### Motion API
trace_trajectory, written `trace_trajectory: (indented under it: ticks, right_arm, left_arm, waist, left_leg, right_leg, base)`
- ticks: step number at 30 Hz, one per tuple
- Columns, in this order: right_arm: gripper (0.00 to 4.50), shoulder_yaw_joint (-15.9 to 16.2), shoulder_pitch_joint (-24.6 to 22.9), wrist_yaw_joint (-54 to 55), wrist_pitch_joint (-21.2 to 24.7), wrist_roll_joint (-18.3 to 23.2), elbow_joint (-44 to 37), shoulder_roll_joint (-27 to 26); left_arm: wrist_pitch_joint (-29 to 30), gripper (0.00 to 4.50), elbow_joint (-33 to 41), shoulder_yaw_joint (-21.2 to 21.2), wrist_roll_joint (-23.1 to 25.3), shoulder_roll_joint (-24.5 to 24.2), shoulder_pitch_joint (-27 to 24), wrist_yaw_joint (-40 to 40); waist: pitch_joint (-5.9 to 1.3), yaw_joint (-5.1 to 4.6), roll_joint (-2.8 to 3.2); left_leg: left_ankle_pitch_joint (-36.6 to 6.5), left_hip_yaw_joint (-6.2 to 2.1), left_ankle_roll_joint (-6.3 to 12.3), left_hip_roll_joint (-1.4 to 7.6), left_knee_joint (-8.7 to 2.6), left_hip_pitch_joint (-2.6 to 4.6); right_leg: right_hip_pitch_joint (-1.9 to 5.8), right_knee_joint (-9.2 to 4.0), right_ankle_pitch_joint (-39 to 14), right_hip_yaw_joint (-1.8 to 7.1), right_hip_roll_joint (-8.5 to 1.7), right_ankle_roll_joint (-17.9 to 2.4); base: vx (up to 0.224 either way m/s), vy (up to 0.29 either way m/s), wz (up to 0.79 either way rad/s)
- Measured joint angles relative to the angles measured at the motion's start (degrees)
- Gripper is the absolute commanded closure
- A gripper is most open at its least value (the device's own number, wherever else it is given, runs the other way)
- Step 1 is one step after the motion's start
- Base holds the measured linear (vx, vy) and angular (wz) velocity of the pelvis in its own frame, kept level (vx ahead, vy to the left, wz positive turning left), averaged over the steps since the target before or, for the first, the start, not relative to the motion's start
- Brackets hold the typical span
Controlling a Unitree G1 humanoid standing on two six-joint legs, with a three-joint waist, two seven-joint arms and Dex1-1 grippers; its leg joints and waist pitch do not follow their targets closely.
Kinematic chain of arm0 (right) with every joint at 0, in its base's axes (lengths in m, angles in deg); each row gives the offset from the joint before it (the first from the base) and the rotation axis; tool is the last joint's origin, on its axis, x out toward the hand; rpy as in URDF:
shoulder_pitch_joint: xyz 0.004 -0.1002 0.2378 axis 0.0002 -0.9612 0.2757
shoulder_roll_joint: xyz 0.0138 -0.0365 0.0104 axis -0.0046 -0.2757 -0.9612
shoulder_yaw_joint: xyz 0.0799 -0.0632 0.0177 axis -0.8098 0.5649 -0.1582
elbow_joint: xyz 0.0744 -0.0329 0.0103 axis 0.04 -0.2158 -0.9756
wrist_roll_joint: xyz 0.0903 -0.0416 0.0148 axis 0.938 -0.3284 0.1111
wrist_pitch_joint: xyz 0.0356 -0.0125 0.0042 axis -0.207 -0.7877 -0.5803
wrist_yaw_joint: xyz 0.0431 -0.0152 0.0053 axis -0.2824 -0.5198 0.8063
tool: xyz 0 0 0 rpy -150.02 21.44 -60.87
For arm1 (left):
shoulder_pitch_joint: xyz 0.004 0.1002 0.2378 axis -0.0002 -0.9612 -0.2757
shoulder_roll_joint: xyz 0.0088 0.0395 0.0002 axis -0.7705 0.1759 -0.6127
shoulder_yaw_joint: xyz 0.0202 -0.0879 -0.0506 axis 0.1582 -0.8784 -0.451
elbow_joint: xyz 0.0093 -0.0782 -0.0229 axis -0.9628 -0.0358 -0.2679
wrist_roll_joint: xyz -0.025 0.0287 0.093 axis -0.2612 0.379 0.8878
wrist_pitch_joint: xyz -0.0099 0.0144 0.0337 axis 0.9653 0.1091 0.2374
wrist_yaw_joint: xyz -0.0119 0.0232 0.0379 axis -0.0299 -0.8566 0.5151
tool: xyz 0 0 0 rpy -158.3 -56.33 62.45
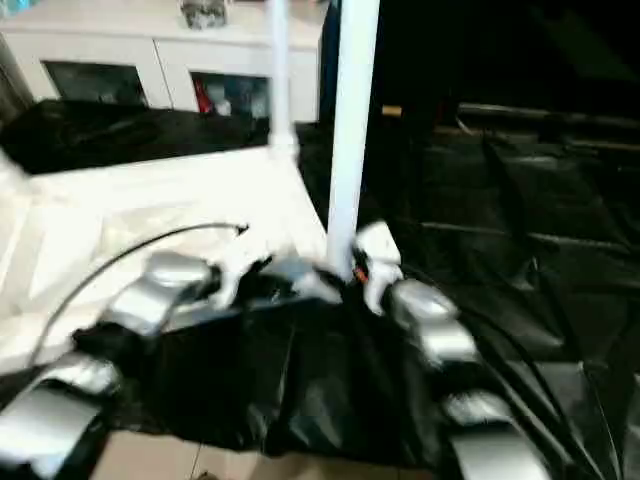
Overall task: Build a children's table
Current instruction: Rotate leg to tighten
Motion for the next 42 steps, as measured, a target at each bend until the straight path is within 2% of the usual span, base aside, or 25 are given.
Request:
trace_trajectory:
  ticks: [2,3,4,6,9,10,13,16,23,32,42]
  right_arm:
    - [1.78,-0.12,0.29,2.59,-0.81,-0.48,0.65,-0.50]
    - [1.43,-0.13,0.32,3.05,-1.22,-0.70,0.85,-0.55]
    - [1.43,-0.15,0.33,3.08,-1.53,-0.81,1.00,-0.57]
    - [1.08,-0.20,0.35,3.05,-2.37,-1.36,1.42,-0.59]
    - [0.96,-0.20,0.55,2.50,-3.24,-1.47,2.09,-0.81]
    - [0.68,-0.19,0.51,1.70,-3.57,-1.46,2.14,-0.72]
    - [0.47,0.35,-0.38,-3.83,-5.02,-1.41,1.55,-0.15]
    - [0.47,1.16,-0.92,-7.96,-5.39,-1.36,0.63,0.87]
    - [0.47,4.22,-4.83,-25.92,-6.14,0.57,-5.05,5.78]
    - [0.47,7.33,-7.24,-39.89,-4.88,1.23,-10.61,10.65]
    - [1.42,7.70,-8.36,-44.28,-1.04,3.08,-13.45,11.32]
  left_arm:
    - [0.06,4.50,-0.02,-0.07,0.27,0.77,0.06,-1.37]
    - [0.06,4.50,-0.02,-0.08,0.36,0.95,0.11,-1.60]
    - [0.05,4.50,-0.02,-0.10,0.38,0.99,0.13,-1.62]
    - [0.04,4.50,0.01,-0.10,0.38,1.04,0.16,-1.57]
    - [-0.17,4.50,0.01,-0.10,0.40,0.93,0.18,-1.48]
    - [-0.52,4.50,0.04,-0.01,0.39,0.57,0.16,-0.58]
    - [-1.83,4.50,1.09,0.26,0.34,-1.70,-0.58,3.27]
    - [-3.02,4.50,1.96,0.42,0.26,-2.98,-1.23,6.09]
    - [-4.00,4.50,6.34,2.00,-2.02,-7.15,-3.88,18.15]
    - [-4.18,4.50,7.20,3.56,-3.14,-9.51,-4.18,25.80]
    - [-3.71,4.50,7.92,4.13,-3.58,-10.63,-4.51,30.08]
  waist:
    - [-0.01,0.14,0.01]
    - [-0.02,0.24,0.02]
    - [-0.03,0.30,0.03]
    - [-0.05,0.37,0.03]
    - [-0.06,0.33,0.02]
    - [-0.06,0.27,0.01]
    - [-0.05,-0.08,0.00]
    - [-0.05,-0.14,0.01]
    - [-0.04,0.94,0.02]
    - [-0.03,1.63,-0.01]
    - [-0.01,2.04,-0.03]
  left_leg:
    - [0.00,0.00,0.00,-0.01,0.00,-0.01]
    - [0.00,0.00,0.00,-0.01,0.00,-0.01]
    - [0.00,0.00,0.00,-0.01,0.00,-0.02]
    - [0.00,0.00,0.01,0.00,0.00,-0.02]
    - [0.00,0.00,0.01,0.00,-0.01,-0.02]
    - [0.00,0.00,0.01,0.00,-0.01,-0.03]
    - [0.00,0.00,0.00,0.01,-0.07,-0.10]
    - [0.00,0.00,0.00,0.02,-0.19,-0.05]
    - [0.05,0.01,0.13,0.04,-0.20,-0.21]
    - [-0.02,0.01,0.02,0.05,-0.11,-0.24]
    - [-0.01,0.01,0.03,0.05,-0.10,-0.27]
  right_leg:
    - [0.02,0.01,0.00,0.02,-0.01,0.01]
    - [0.02,0.01,0.01,0.02,-0.01,0.01]
    - [0.02,0.02,0.02,0.03,-0.01,0.00]
    - [0.02,0.06,0.14,0.02,-0.01,-0.21]
    - [0.02,0.06,0.18,0.02,-0.01,-0.27]
    - [0.00,0.06,0.17,0.02,-0.01,-0.24]
    - [-0.04,0.07,0.17,0.01,0.00,-0.23]
    - [-0.09,0.09,0.19,-0.02,0.01,-0.26]
    - [-0.25,0.07,0.10,-0.06,0.02,-0.21]
    - [-0.19,0.08,0.11,-0.04,0.01,-0.22]
    - [-0.19,0.07,0.11,-0.04,0.01,-0.21]
  base:
    - [0.000,0.000,0.00]
    - [0.000,0.000,0.00]
    - [0.000,0.000,0.00]
    - [0.000,0.000,0.00]
    - [0.000,0.000,0.00]
    - [0.000,0.000,0.00]
    - [0.000,0.000,0.00]
    - [0.000,0.000,0.00]
    - [0.000,0.000,0.00]
    - [0.000,0.000,0.00]
    - [0.000,0.000,0.00]
